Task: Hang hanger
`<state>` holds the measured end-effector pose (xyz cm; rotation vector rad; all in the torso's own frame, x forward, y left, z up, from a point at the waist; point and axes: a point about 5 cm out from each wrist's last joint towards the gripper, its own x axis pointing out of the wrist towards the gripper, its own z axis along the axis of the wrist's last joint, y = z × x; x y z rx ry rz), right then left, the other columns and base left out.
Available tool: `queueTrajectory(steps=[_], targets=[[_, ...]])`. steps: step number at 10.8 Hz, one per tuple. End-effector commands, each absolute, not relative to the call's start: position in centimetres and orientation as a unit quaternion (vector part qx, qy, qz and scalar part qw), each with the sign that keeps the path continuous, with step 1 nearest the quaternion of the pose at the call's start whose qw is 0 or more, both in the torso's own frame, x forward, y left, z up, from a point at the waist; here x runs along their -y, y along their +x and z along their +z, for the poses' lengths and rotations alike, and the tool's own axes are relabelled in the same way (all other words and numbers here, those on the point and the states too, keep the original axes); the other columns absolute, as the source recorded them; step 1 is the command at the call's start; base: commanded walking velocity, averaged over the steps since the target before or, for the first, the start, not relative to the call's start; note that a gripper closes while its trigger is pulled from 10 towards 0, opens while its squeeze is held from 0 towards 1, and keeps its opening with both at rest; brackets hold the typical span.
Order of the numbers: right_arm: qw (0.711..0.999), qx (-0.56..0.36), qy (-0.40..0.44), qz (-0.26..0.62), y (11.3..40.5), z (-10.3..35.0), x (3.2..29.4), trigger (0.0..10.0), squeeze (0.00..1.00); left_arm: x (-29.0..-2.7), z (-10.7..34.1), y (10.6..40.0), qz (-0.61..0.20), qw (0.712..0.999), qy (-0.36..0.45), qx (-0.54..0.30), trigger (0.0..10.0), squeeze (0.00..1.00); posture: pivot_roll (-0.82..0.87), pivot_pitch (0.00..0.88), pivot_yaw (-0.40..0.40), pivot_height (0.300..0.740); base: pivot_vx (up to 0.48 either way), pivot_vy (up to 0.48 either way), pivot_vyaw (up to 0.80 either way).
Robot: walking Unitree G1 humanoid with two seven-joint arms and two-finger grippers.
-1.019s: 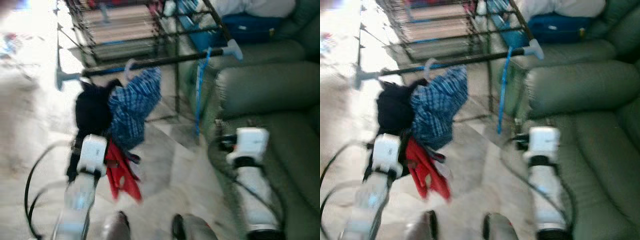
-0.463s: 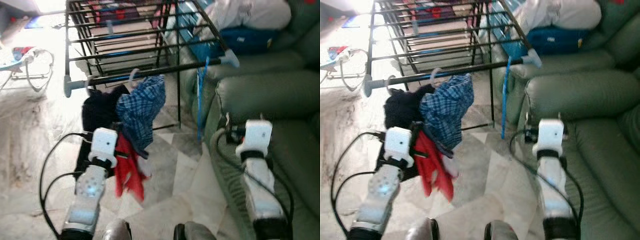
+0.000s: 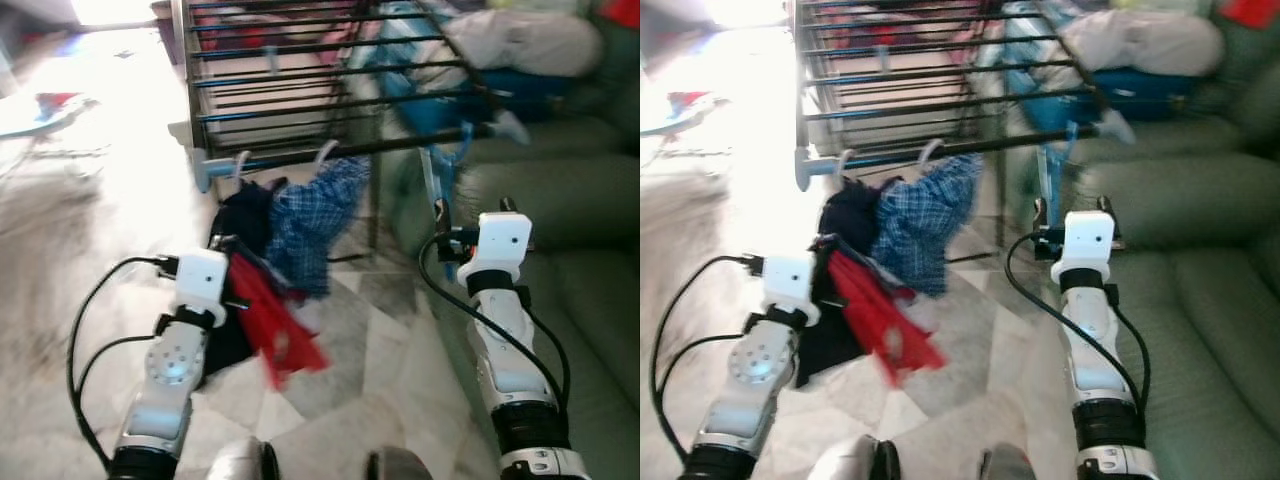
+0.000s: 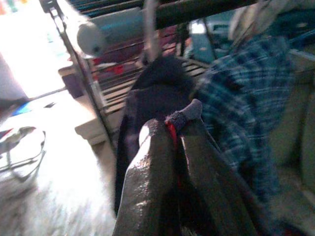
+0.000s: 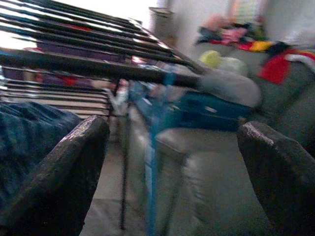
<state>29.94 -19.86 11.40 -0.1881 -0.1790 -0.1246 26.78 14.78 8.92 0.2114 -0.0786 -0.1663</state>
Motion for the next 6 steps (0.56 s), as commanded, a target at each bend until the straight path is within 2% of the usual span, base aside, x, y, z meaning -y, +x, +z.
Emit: queueTrajectory(steps=[1,5,6], targets=[[0.989,0.086,-0.095,-0.071,29.8,11.2,20.2,10.0,0.00,-14.4,9.1,26.7,-0.094,0.989,0.101,0.050,10.0,0.00,-0.04,0.063,-0.022,0.740,0.000,0.000,0.00],[0.987,0.077,-0.113,-0.083,29.4,11.0,20.8,10.0,0.00,-13.1,9.2,26.2,-0.136,0.985,0.084,0.059,10.0,0.00,-0.04,0.093,-0.043,0.740,0.000,0.000,0.00],[0.987,0.077,-0.117,-0.083,29.5,11.1,21.0,10.0,0.00,-13.0,9.3,26.1,-0.141,0.985,0.078,0.061,10.0,0.00,-0.04,0.099,-0.047,0.740,0.326,0.000,0.00]])
